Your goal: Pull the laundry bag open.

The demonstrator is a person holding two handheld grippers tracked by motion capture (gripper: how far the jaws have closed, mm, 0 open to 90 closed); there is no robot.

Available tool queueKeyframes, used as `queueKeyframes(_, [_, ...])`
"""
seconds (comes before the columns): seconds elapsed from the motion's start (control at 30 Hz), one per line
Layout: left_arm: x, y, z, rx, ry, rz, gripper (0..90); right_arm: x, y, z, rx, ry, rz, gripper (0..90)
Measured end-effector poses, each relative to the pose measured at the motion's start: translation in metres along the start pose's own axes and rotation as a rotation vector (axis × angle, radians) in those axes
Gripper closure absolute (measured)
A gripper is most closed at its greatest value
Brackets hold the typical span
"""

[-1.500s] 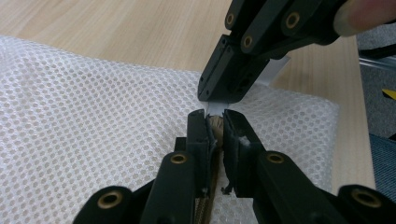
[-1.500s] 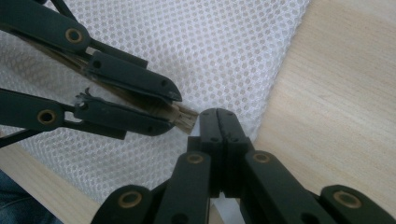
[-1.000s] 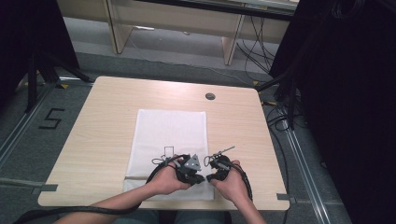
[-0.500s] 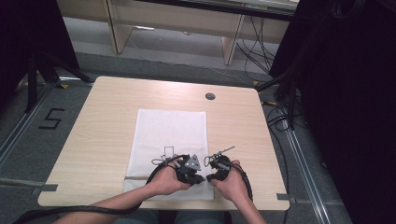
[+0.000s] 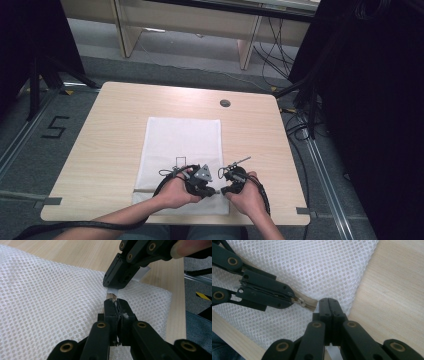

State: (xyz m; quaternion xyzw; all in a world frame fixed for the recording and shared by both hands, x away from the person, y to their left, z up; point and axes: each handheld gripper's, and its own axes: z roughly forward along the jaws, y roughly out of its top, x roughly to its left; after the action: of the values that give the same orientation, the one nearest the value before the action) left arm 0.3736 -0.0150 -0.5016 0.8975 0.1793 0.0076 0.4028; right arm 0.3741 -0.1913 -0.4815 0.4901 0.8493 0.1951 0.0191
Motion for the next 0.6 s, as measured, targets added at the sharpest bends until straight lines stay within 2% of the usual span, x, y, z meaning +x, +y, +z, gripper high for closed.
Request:
queueKeyframes(0.03, [-0.0008,-0.0004,0.0001,-0.002,0.001,-0.014,87.3,-0.0001,-0.0001,0.0001,-0.002,0.0,-0.001,90.0])
queueKeyframes(0.07, [0.0005,-0.0003,-0.0008,0.005,0.004,0.007,87.3,0.0,-0.0001,0.0001,-0.001,-0.004,-0.007,90.0])
queueKeyframes(0.1, [0.0003,-0.0005,-0.0012,0.003,0.003,0.004,87.3,-0.0012,-0.0007,0.0012,-0.009,-0.013,-0.029,90.0])
queueKeyframes(0.13, [-0.0007,-0.0009,-0.0014,-0.001,0.001,-0.013,87.3,-0.0019,-0.0011,0.0017,0.001,-0.048,-0.032,90.0])
queueKeyframes(0.17, [0.0003,-0.0007,-0.0022,-0.002,-0.001,0.002,87.2,0.0009,-0.0002,0.0008,0.0,-0.022,-0.01,90.0])
queueKeyframes(0.2, [0.0004,-0.0009,-0.0028,0.0,-0.001,-0.001,87.2,0.002,0.0003,-0.0006,0.012,-0.013,-0.002,90.0])
queueKeyframes(0.27, [0.0011,-0.001,-0.0046,0.006,0.002,0.001,87.2,0.002,0.0004,-0.0005,0.012,-0.013,0.0,90.0])
queueKeyframes(0.3, [0.0006,-0.0014,-0.0047,0.003,0.0,-0.013,87.3,0.0019,0.0004,-0.0006,0.012,-0.013,-0.001,90.0])
queueKeyframes(0.33, [0.0013,-0.0015,-0.0049,-0.001,-0.002,-0.003,87.3,0.0021,0.0003,-0.0006,0.012,-0.014,-0.002,90.0])
queueKeyframes(0.37, [0.0009,-0.002,-0.0048,-0.004,-0.005,-0.013,87.2,0.0023,0.0003,-0.0006,0.012,-0.015,-0.002,90.0])
queueKeyframes(0.4, [0.0015,-0.0019,-0.0054,-0.003,-0.004,0.002,87.3,0.0025,0.0004,-0.0006,0.012,-0.016,-0.003,90.0])
queueKeyframes(0.47, [0.0013,-0.0022,-0.0063,0.001,-0.002,0.003,87.2,0.0031,0.0004,-0.0009,0.016,-0.017,0.002,90.0])
queueKeyframes(0.5, [0.0006,-0.0026,-0.0066,0.002,0.0,-0.011,87.2,0.003,0.0004,-0.0009,0.016,-0.017,0.001,90.0])
queueKeyframes(0.6, [0.0009,-0.0026,-0.0074,-0.002,-0.002,-0.005,87.2,0.003,0.0003,-0.0009,0.015,-0.017,-0.001,90.0])
